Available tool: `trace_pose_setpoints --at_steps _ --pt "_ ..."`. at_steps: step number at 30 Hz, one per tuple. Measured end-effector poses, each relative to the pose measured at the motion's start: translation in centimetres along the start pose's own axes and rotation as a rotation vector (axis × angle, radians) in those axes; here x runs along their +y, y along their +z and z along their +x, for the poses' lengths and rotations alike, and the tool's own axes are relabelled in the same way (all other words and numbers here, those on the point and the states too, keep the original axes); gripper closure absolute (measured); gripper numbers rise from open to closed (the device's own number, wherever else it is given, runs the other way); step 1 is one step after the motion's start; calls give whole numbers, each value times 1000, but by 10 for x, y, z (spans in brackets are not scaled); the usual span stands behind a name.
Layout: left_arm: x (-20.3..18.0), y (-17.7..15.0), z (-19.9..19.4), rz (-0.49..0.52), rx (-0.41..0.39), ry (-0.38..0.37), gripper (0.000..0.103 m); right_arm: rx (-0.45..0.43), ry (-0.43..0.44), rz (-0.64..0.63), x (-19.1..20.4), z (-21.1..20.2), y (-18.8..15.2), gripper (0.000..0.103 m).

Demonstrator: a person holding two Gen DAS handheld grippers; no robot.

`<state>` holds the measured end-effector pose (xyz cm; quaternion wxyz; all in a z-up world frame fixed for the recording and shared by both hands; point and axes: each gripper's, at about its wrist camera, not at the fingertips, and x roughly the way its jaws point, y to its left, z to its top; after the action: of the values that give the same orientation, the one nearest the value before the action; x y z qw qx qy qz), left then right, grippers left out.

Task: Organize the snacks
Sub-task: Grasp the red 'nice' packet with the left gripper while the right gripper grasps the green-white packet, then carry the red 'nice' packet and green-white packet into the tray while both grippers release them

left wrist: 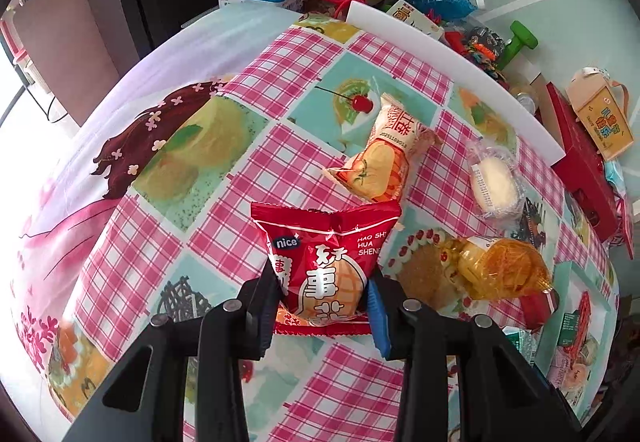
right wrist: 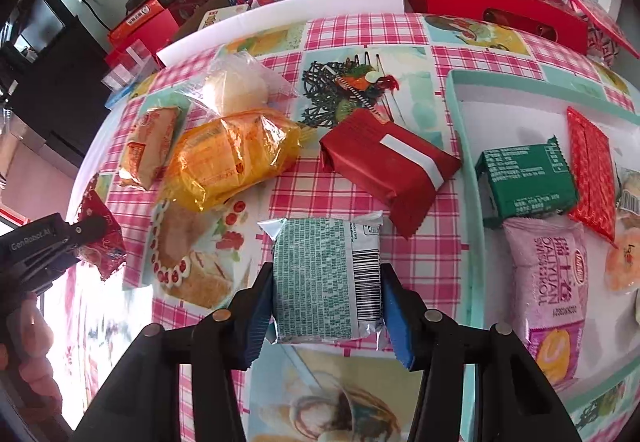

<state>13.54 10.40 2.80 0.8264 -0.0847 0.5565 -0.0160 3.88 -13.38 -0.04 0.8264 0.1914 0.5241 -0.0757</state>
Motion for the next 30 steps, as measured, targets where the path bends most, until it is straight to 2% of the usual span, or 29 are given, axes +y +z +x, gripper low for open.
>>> trace_pose_setpoints --at_steps 5,9,10,14,19,24,27,29,30 --pt "-17 -8 -23 7 -50 -5 63 -35 42 11 -12 -25 -5 51" --pt "-33 -14 -40 22 -79 -37 63 -66 72 13 -12 -39 -3 52" --pt "-37 -16 -43 26 -84 -44 63 -75 80 15 -15 -43 -4 61" --pt "-57 -20 -54 59 -109 -58 63 -95 94 18 -20 -52 1 63" --pt "-73 -27 -51 93 -98 -65 63 -52 82 26 -32 -40 0 63" --pt "-74 -39 -29 114 -38 -47 63 -12 77 7 -30 -29 -3 62" --pt "-69 -48 -10 110 21 -34 63 18 77 -31 -22 -23 -6 57" --pt "-66 -52 -2 105 53 -37 63 36 67 -59 -16 -19 -10 36" --pt "-65 -52 -1 100 59 -40 63 38 58 -77 -12 -18 -12 36"
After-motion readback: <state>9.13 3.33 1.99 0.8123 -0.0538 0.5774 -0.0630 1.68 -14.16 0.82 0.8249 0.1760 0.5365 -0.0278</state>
